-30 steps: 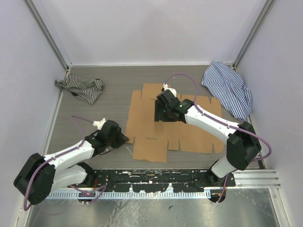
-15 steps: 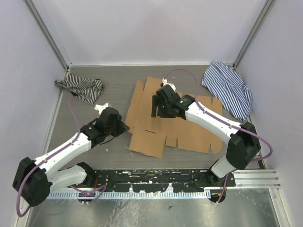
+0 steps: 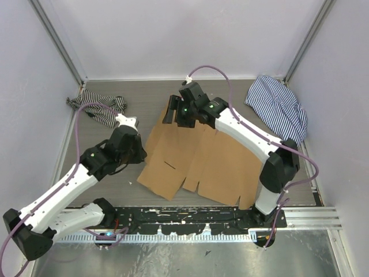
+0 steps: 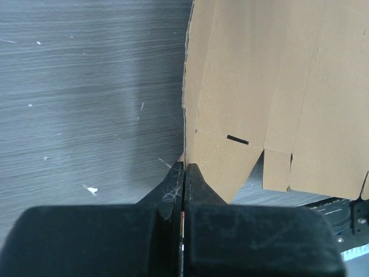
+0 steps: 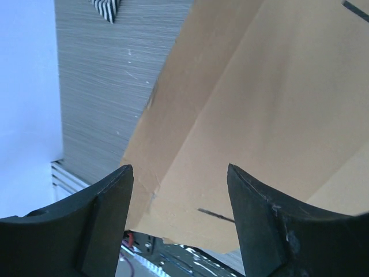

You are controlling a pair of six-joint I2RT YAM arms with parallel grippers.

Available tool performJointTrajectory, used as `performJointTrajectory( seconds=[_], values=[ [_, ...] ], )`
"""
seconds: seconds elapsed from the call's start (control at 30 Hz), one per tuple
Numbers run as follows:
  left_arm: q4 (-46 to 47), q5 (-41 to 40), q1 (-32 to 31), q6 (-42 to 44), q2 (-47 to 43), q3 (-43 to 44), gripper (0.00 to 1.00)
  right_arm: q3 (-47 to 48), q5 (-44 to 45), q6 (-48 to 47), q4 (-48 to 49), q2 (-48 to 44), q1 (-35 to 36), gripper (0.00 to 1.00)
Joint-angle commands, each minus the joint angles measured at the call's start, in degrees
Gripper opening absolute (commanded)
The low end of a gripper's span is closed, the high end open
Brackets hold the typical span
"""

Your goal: Fold the paper box

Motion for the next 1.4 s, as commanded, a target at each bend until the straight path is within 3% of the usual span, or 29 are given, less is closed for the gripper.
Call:
performJointTrajectory(
  seconds=[0.0,0.2,0.3,0.73,0.8,0.93,1.03,1.13,1.23,1.37],
  values=[
    [-4.7,-6.0,-2.9,6.1,-3.8,4.7,0.0,8.2,-4.0,4.0,-0.8,3.9,0.1,0.72],
    [-4.4,-13.7,-9.4,11.3,-4.1,8.9,0.0,16.7,-4.6,5.5,-6.8,9.4,0.7,0.71],
    [-4.2,-18.6,-13.8,13.1,-2.2,9.7,0.0,17.6,-4.3,6.2,-6.8,9.4,1.0,0.76],
    [-6.3,-33.8,-26.5,12.7,4.8,12.2,0.0,13.7,-1.5,5.3,-8.1,6.4,2.1,0.73],
    [-6.2,-34.8,-27.0,12.8,4.1,12.2,0.0,13.6,-1.7,4.8,-8.3,7.0,2.1,0.66],
    [-7.2,-35.8,-27.1,13.0,3.7,12.6,0.0,12.9,-1.3,4.4,-8.4,7.0,2.1,0.24],
    [-8.1,-36.4,-27.2,13.1,4.0,13.0,0.0,12.9,-1.3,4.0,-7.6,6.4,2.1,0.04],
    [-9.4,-37.7,-27.2,12.6,4.4,13.8,0.01,13.2,-1.8,3.1,-6.2,5.9,2.1,0.01],
    [-11.7,-39.2,-27.2,11.3,4.6,15.5,0.29,12.4,-2.7,2.0,-2.9,4.6,2.1,0.01],
    [-13.3,-39.3,-27.2,8.8,1.9,17.9,0.57,9.4,-1.3,2.2,2.0,0.8,1.8,0.01]
  ],
)
